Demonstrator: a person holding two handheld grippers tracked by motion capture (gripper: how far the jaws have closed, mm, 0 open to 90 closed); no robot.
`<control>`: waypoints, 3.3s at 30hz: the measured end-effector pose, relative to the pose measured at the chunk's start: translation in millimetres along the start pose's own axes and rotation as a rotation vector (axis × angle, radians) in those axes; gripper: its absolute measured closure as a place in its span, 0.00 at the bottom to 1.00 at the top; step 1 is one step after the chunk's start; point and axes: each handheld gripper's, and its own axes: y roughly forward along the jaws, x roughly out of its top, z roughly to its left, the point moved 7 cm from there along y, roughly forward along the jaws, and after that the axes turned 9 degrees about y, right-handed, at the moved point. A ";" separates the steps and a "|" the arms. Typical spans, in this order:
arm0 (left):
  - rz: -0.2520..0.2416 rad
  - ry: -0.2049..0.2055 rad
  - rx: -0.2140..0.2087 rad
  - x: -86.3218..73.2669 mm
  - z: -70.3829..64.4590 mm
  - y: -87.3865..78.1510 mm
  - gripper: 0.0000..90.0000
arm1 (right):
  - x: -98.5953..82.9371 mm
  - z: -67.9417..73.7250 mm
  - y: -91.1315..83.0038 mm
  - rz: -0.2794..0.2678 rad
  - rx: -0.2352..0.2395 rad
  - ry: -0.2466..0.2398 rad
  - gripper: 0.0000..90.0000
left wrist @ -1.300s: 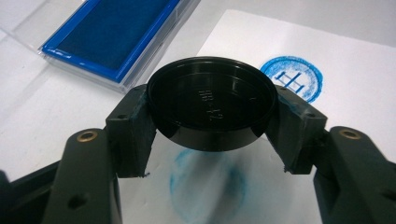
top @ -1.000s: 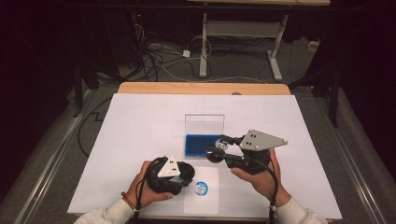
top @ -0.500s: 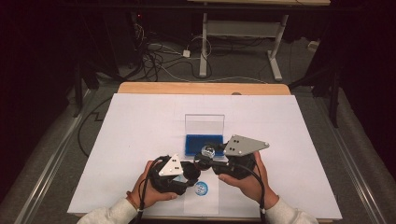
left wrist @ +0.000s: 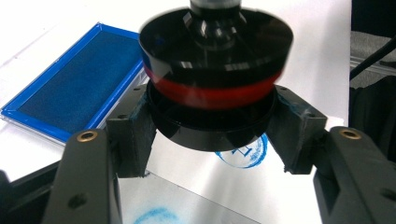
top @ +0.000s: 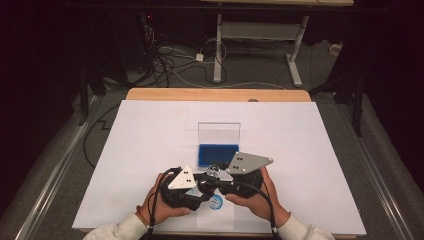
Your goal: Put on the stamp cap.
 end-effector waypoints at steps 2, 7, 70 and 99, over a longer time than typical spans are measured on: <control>-0.005 -0.007 -0.005 0.1 -0.1 0.0 0.41 | -1.4 1.0 1.7 0.002 0.009 0.001 0.64; -0.007 -0.014 -0.011 -0.6 -0.5 1.0 0.41 | -3.3 1.9 4.2 0.005 0.007 -0.009 0.64; 0.058 0.037 0.046 -9.6 0.0 5.8 0.40 | -19.7 -2.1 9.9 0.057 0.019 0.012 0.64; 0.056 0.008 0.176 -31.3 22.2 -18.0 0.21 | -6.1 -27.7 -35.8 -0.022 -0.084 0.014 0.64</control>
